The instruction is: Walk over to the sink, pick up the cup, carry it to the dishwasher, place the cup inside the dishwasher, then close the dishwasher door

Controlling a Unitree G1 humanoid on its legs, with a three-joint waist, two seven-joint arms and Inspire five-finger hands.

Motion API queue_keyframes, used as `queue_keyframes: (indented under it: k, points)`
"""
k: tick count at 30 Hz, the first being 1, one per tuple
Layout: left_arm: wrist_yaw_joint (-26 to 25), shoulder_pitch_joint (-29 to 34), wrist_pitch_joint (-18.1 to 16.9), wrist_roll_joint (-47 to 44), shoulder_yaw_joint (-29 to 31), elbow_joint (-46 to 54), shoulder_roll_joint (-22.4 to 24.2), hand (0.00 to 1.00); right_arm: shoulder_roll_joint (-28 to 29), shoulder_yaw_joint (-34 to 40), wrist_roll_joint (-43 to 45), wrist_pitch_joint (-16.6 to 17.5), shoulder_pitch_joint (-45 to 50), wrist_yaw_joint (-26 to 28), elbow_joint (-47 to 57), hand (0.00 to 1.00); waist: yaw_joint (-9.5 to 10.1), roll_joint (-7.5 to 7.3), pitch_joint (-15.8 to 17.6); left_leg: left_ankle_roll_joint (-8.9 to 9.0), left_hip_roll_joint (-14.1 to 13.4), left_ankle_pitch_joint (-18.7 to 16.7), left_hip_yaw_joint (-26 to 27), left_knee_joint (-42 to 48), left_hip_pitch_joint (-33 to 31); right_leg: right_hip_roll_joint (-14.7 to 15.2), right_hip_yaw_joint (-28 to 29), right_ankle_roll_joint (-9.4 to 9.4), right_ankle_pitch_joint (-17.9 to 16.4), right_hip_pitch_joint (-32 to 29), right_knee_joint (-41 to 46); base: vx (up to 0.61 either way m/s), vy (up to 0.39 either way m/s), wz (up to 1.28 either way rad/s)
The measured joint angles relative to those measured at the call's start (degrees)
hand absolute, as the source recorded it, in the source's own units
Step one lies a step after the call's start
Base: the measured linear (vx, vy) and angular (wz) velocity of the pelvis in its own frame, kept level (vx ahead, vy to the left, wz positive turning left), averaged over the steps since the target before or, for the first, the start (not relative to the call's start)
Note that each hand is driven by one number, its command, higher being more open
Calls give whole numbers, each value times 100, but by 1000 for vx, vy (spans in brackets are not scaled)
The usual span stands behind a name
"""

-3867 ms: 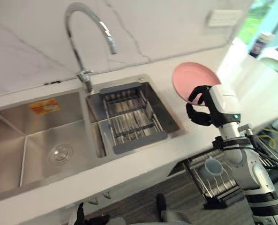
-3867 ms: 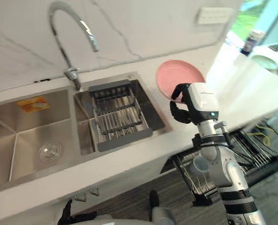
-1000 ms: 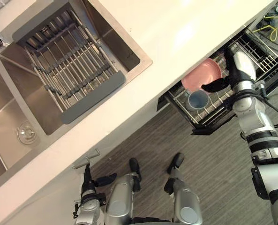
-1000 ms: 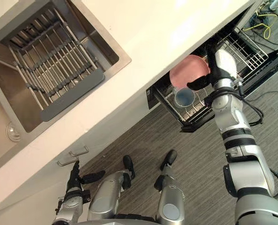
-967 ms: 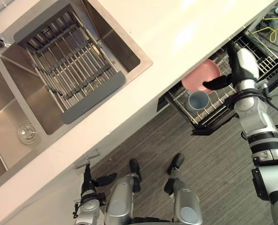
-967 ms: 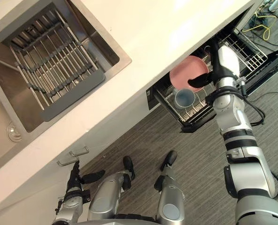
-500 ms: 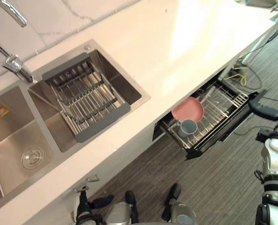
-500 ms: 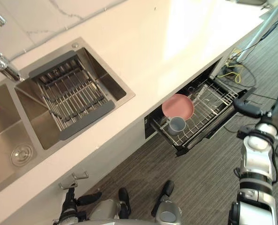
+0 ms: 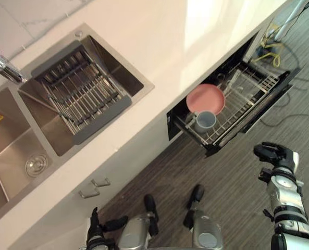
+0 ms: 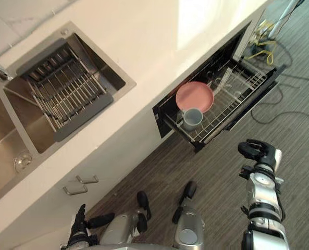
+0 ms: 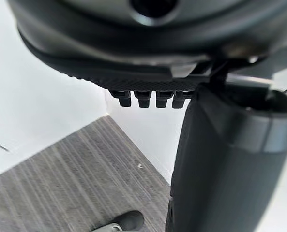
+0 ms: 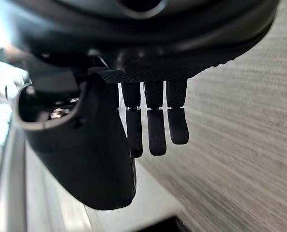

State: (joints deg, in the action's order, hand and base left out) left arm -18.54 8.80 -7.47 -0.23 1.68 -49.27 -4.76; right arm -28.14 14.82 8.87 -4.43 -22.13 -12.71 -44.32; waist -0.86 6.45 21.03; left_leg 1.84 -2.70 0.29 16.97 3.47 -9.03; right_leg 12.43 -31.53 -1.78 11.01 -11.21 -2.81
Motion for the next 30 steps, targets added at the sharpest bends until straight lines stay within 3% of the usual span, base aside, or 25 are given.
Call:
queue_keyframes:
  k: [2,9,12,14,18,19,22,25,30]
  points:
    - [3,-33,-69,-74,-111,17,34,100,-134,-382,-275,-7,-437,-20,-153,0,56,140,126,-35,13,102,-100,-87,-2,19,-92,21,23,-5,67,42,12,23]
    - [12,-97,-130,-243,-170,21,89,100,-680,-1091,-857,-60,-1291,-125,-771,0,183,323,313,-120,156,319,-560,-256,-92,281,-494,-34,-222,-62,538,29,42,34]
    - [17,-109,-180,-317,-234,51,182,100,-817,-1136,-856,-133,-1817,-278,-1126,0,333,518,401,-136,226,466,-866,-360,-96,504,-772,-46,-485,-88,1026,-28,47,57]
    - [20,-105,-179,-322,-338,97,213,100,-934,-1193,-853,-173,-2149,-322,-1259,0,452,650,455,-94,286,591,-1187,-479,-90,776,-1066,-44,-841,-113,1615,-39,2,76]
    - [59,-46,-173,-433,-337,115,236,100,-946,-1326,-852,-173,-2661,-342,-1397,0,654,690,467,-62,394,826,-1521,-664,-83,1212,-1327,-22,-1352,-244,2497,-44,-64,59]
    - [82,-12,-175,-433,-338,119,237,100,-918,-1302,-830,-220,-2770,-419,-1535,100,723,691,467,-42,427,871,-1590,-709,-62,1328,-1378,-15,-1484,-260,2697,-44,-82,34]
    - [118,147,-177,-431,-337,108,266,100,-958,-1299,-800,-209,-2782,-334,-1650,100,716,704,459,-7,463,913,-1652,-749,-43,1472,-1413,-5,-1656,-296,2975,-47,-72,16]
    - [127,179,-210,-431,-337,72,282,100,-902,-1306,-780,-185,-2749,-166,-1616,100,708,723,445,14,411,913,-1606,-758,-1,1425,-1376,25,-1699,-300,2992,-43,-79,-8]
    - [254,138,-344,-565,-305,-7,278,100,-380,-1276,-338,413,-1706,12,-575,100,708,702,442,63,179,915,-1369,-828,95,1066,-1215,60,-1635,-303,2691,-16,-87,-27]
